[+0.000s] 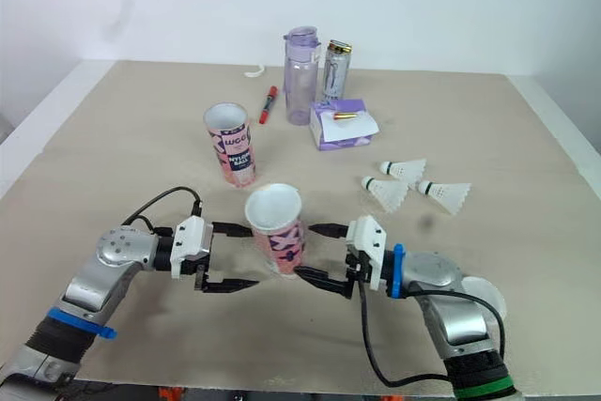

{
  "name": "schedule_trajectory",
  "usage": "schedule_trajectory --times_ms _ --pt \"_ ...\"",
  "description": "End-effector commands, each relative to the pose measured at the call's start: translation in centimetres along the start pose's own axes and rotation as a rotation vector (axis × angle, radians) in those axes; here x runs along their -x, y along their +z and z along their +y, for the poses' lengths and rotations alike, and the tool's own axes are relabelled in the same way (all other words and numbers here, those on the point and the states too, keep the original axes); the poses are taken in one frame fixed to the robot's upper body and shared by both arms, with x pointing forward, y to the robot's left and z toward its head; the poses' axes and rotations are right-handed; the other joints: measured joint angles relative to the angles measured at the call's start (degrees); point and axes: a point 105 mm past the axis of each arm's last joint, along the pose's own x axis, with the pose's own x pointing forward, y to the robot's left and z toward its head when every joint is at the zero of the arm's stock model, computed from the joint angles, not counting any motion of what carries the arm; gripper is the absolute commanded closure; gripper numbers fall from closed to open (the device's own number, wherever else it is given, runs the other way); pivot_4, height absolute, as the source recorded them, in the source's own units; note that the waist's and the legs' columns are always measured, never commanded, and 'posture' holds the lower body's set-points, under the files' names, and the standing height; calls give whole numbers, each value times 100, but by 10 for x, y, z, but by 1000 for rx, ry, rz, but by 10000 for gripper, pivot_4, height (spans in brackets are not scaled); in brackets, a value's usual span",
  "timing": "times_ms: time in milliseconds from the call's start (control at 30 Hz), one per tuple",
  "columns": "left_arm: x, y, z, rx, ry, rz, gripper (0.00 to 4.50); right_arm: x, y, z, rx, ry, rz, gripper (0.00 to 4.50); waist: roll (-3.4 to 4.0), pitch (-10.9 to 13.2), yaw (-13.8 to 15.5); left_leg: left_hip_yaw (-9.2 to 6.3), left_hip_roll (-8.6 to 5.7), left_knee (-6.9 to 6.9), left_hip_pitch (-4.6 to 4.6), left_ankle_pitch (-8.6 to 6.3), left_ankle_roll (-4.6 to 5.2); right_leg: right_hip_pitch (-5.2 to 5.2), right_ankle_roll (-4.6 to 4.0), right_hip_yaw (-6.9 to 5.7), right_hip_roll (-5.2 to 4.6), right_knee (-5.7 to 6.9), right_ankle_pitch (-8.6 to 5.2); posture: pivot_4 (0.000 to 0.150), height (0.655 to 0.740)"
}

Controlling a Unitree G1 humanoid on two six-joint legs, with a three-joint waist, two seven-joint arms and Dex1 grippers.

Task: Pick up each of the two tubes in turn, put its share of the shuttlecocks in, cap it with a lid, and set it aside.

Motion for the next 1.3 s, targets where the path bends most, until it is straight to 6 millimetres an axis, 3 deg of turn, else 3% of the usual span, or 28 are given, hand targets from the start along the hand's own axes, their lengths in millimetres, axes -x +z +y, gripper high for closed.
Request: schedule_trajectory --times_ms 33,700,1133,1233,1300 --pt "6 11 2 -27 29 -18 0 -6 9 1 31 15 -32 491 0 0 2 0 0 1 0 0 0 0 -8 0 0 0 -5 1500 7400" --pt "16 9 0 -22 63 9 0 -42 3 3 61 106 -30 491 0 0 3 0 13 8 9 1 -1 -1 -5 3 17 20 15 1500 7400" --pt "17 6 -1 -25 78 20 0 -51 4 1 60 112 -53 491 -1 0 0 13 42 12 50 1 -2 -1 -52 20 50 77 -12 1500 7400" --pt "16 6 -1 -26 78 21 0 -51 3 1 60 112 -52 9788 -1 1 0 16 49 11 64 1 -2 4 -60 28 60 84 -16 1500 7400" --pt "16 5 -1 -26 79 22 0 -51 3 1 61 109 -51 11297 -1 1 0 20 54 11 72 1 -2 5 -64 34 67 88 -17 1500 7400"
